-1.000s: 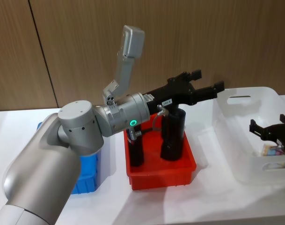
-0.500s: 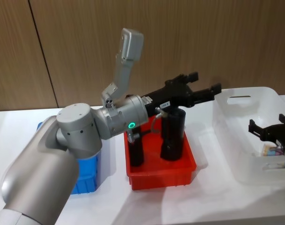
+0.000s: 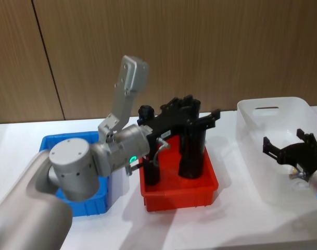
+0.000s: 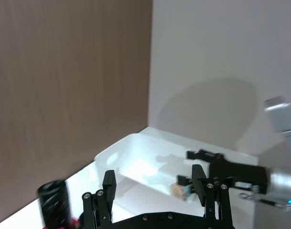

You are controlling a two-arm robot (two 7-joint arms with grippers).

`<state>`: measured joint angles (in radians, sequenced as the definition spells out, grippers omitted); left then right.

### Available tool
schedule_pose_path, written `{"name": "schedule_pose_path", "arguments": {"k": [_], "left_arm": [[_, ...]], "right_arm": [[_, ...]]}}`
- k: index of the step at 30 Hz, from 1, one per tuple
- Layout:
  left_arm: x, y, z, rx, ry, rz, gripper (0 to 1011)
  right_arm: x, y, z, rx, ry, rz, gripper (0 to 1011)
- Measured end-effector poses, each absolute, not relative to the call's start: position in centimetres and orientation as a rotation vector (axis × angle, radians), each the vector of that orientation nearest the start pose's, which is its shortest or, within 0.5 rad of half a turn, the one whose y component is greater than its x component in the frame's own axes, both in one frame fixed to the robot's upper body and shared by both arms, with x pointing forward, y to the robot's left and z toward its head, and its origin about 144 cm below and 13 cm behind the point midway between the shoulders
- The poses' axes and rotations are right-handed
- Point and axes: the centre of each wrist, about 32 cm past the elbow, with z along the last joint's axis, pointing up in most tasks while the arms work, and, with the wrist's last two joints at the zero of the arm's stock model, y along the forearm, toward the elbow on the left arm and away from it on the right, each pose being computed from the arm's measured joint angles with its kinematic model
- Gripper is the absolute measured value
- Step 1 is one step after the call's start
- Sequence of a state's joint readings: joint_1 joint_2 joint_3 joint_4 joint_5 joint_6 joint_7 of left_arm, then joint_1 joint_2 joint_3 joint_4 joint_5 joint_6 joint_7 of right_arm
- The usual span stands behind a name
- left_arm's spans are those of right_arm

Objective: Pick the cotton swabs from the blue box and place them into the white box.

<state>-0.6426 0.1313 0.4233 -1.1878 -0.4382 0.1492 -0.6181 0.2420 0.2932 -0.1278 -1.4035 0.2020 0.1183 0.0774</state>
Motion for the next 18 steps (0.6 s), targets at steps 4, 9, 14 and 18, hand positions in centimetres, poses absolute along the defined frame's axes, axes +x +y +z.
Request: {"name": "schedule_pose_path", "arguments": {"k": [4, 9, 14, 18], "left_arm": [[60.1, 16.3, 125.4, -0.062, 0.012, 0.651, 1000], [58.9, 17.0, 124.6, -0.039, -0.020, 0.719, 1000], [57.6, 17.5, 123.8, -0.017, -0.050, 0.785, 1000], [56.7, 17.9, 123.2, -0.002, -0.075, 0.832, 1000]], "right_arm": [[51.3, -28.2, 117.8, -0.120, -0.042, -1.399, 1002], [50.0, -27.3, 118.0, -0.094, -0.054, -1.367, 1002], [48.7, -26.4, 118.1, -0.066, -0.064, -1.333, 1002], [47.3, -25.6, 118.3, -0.038, -0.070, -1.300, 1002]]}}
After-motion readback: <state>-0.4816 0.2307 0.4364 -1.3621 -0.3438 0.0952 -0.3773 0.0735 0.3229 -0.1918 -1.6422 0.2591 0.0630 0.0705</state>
